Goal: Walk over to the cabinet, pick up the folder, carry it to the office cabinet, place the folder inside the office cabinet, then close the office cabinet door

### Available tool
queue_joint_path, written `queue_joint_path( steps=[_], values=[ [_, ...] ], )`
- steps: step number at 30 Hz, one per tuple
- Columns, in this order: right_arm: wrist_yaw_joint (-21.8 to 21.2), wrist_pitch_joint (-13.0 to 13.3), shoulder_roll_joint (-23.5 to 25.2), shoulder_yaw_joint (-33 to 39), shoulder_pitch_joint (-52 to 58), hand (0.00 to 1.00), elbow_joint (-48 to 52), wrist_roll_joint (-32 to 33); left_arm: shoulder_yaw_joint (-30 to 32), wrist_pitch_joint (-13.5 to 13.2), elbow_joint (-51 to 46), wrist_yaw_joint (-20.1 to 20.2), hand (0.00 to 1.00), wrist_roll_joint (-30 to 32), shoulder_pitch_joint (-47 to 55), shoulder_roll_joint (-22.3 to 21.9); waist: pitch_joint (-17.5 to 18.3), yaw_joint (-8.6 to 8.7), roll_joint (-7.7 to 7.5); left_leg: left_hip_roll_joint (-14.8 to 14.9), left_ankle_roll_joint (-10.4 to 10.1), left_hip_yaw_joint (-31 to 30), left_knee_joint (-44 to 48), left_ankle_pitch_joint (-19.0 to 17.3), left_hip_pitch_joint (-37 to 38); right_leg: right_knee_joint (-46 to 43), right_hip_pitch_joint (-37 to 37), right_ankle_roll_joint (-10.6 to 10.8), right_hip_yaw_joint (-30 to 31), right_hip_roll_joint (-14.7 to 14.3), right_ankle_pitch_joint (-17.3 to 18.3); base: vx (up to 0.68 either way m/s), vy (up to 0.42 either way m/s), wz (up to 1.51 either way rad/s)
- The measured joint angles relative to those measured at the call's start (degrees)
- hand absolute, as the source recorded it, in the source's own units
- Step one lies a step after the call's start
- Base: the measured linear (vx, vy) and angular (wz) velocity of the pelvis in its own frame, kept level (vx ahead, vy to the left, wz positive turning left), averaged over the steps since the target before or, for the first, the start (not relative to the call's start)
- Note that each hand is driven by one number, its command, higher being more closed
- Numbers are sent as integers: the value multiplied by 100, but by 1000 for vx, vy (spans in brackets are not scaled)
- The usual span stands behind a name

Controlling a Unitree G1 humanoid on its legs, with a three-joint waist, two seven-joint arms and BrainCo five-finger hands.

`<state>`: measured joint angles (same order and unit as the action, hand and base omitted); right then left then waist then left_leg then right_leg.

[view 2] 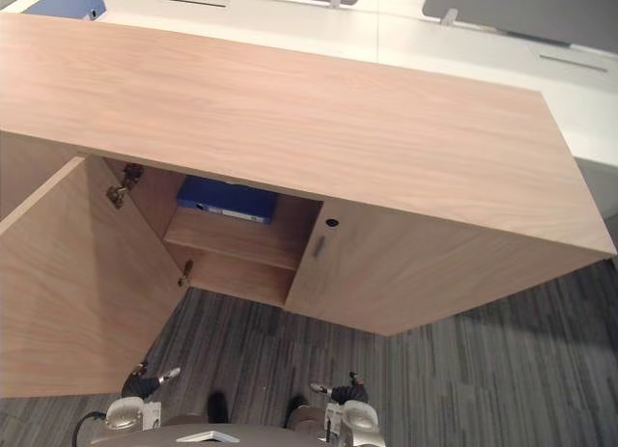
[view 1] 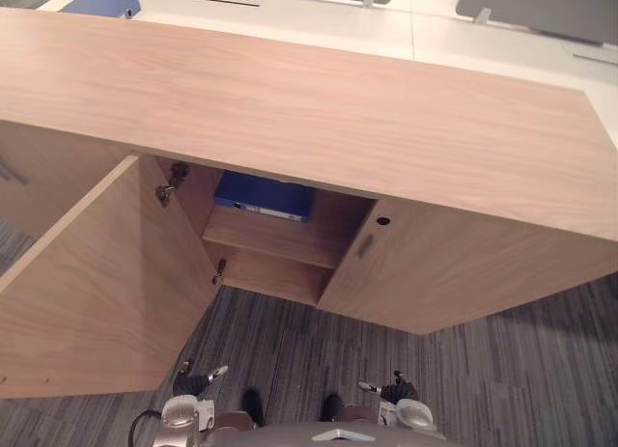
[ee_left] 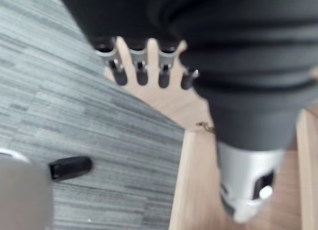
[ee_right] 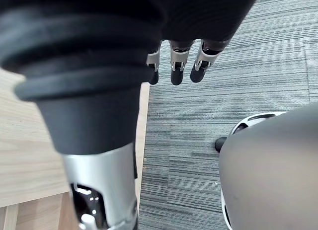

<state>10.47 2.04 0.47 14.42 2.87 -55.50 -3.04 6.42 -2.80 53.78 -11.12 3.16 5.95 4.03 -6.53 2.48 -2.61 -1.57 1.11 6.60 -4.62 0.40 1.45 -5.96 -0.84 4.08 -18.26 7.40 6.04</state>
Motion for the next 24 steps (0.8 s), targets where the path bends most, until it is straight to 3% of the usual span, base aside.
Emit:
queue_joint_path(
  steps=[10, 18, 24],
  values=[
    [1, -7, -143, -4, -190, 0, -410, -10, 153, 28, 232, 17, 0, 33, 39, -25, 72, -64, 155, -26, -1, -195, -38, 80, 278, 271, 529, -12, -109, -114, -167, -19, -6, 12],
    [-1, -98, -229, 30, -214, 0, -510, -18, 1479, 37, 399, -82, 0, -807, 247, -43, 66, -133, 151, 82, -69, -241, -43, 144, 371, 287, 688, -111, -146, -203, -155, -63, -39, 2],
    [-8, -104, -372, 28, -255, 0, -592, -43, 2369, 37, 352, -119, 0, -1088, 313, 377, 59, -206, 127, 64, -97, -352, -44, 134, 340, 328, 709, -106, -213, -180, -122, -33, -3, 9]
  ],
)
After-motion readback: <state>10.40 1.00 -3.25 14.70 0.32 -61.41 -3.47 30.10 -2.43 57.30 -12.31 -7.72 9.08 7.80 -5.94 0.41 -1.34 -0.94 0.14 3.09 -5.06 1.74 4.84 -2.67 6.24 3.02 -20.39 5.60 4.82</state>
